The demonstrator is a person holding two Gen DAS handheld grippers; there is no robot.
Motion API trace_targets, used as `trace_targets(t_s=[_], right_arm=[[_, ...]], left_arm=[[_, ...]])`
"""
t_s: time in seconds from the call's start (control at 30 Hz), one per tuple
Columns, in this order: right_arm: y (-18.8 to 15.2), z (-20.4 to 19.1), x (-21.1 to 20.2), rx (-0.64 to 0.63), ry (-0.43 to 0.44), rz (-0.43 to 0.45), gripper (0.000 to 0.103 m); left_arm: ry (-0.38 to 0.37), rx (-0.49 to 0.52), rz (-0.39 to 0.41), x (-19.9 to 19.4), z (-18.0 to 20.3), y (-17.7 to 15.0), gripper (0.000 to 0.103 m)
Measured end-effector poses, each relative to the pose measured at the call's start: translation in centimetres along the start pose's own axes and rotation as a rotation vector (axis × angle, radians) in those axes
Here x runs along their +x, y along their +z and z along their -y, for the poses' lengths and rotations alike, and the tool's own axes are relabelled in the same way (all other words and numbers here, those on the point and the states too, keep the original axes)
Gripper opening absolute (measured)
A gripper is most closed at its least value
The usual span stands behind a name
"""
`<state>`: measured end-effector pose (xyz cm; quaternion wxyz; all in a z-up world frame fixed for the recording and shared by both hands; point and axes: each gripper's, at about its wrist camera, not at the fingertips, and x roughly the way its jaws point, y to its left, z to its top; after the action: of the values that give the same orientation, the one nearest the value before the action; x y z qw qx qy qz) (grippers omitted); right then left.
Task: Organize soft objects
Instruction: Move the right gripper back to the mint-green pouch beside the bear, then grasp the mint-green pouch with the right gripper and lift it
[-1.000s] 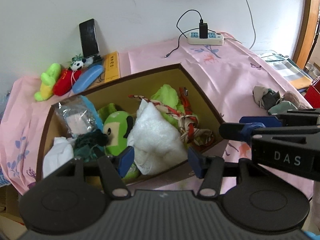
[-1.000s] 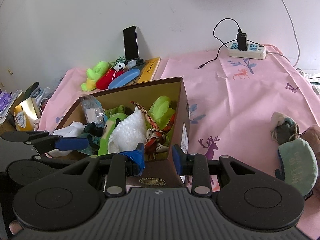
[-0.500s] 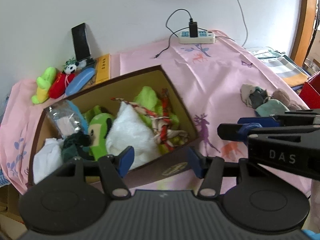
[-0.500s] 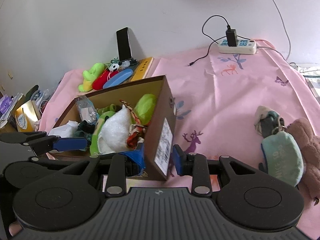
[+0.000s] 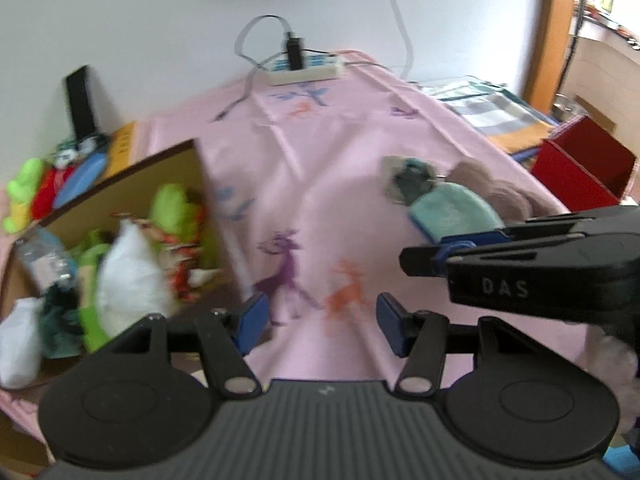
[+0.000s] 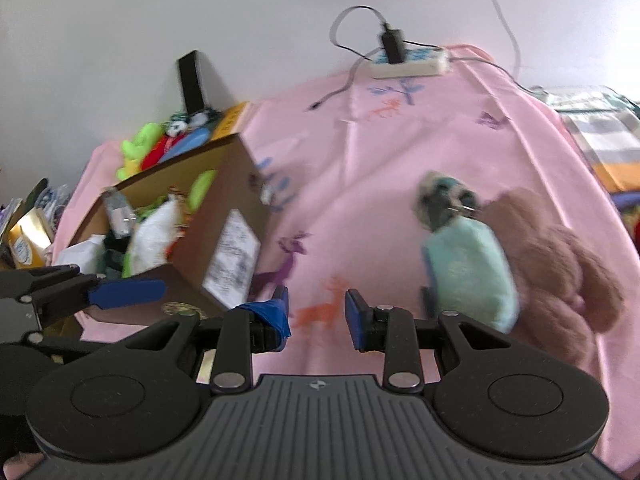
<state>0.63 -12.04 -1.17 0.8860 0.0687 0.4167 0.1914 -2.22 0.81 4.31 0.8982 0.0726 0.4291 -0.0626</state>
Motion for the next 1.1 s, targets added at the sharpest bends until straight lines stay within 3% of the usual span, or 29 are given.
trace_targets(t_s=[0.37, 0.6, 0.9, 1.03, 1.1], right_arm=[[0.3, 6.5, -1.2, 0.083, -0.054, 0.019, 0.014], [1.3, 8.6, -0.6, 0.069, -0.074, 0.031, 0.014], [2.0, 9.8, 1.9, 0.054, -0.039, -0.029, 0.013], [2.3, 10.1, 2.7, 0.066, 0.019, -0.069, 0.012], [2.4, 10.2, 2.9, 0.082, 0.062, -0.087, 0.010]], left_arm=[[-0.201, -0.006, 0.012, 4.3, 4.7, 0.7, 0.062], [-0.312, -0.013, 0.015, 6.6, 6.5, 1.4, 0.065], [-0.335, -0.058, -0.015, 10.7, 7.0, 2.6, 0.065], [-0.331, -0.053, 0.004, 11.2, 7.3, 3.1, 0.065], [-0.343, -0.046, 0.028, 11.1, 7.3, 3.3, 0.056]])
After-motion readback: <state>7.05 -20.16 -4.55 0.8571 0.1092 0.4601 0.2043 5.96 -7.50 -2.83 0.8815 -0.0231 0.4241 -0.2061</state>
